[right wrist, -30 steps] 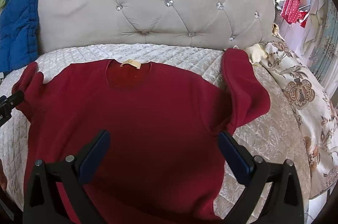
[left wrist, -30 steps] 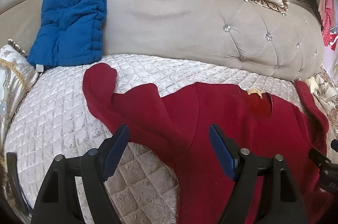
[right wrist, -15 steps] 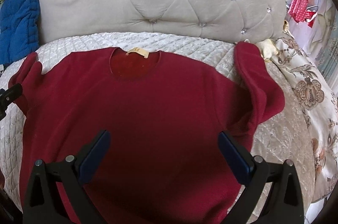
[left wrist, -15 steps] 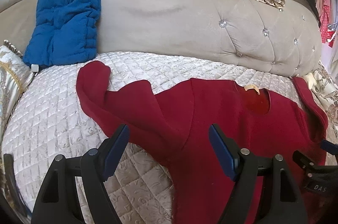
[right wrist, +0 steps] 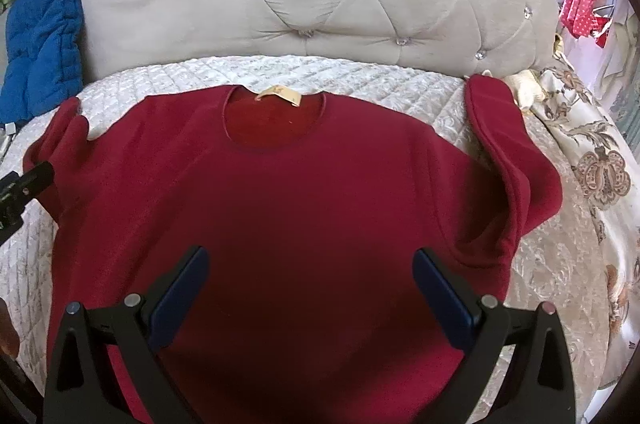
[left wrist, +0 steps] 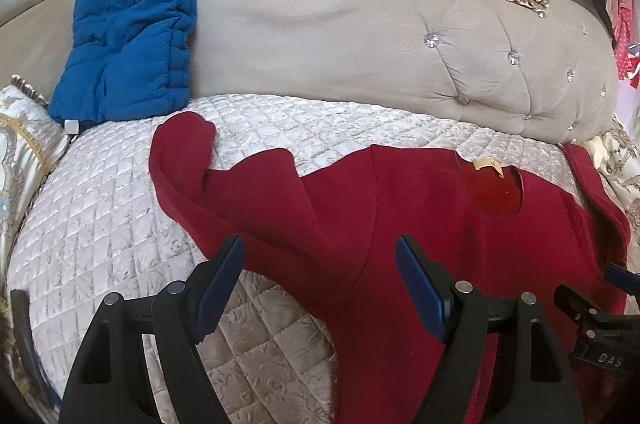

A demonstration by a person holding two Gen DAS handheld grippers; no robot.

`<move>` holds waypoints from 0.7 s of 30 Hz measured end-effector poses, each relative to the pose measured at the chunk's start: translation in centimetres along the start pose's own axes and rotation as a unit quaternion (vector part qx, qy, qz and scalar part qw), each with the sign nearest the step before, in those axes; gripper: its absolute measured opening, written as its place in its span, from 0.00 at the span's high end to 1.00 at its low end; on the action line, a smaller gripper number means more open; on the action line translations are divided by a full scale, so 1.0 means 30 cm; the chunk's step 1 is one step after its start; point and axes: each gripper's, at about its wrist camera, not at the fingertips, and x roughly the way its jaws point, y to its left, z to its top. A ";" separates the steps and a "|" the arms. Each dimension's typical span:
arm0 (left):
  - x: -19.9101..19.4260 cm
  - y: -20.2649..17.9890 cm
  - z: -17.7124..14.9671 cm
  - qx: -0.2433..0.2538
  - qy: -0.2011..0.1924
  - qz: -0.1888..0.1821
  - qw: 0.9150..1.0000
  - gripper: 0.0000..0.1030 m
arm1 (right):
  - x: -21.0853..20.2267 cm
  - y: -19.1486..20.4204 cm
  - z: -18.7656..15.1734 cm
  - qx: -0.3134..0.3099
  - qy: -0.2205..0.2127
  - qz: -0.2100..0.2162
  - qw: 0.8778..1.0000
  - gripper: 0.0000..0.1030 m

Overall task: Fold small clothes
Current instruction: 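Move both tools over the spread red sweater toward its sleeves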

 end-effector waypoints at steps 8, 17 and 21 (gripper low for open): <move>0.017 0.014 -0.006 -0.006 0.010 0.009 1.000 0.44 | -0.011 0.042 0.018 -0.014 -0.005 0.018 1.000 0.00; 0.033 0.029 -0.008 -0.010 0.014 0.018 1.000 0.44 | 0.001 0.064 0.022 -0.011 0.003 0.043 0.999 0.00; 0.038 0.030 -0.008 -0.011 0.016 0.019 1.000 0.44 | 0.013 0.069 0.023 -0.012 0.005 0.042 0.999 0.00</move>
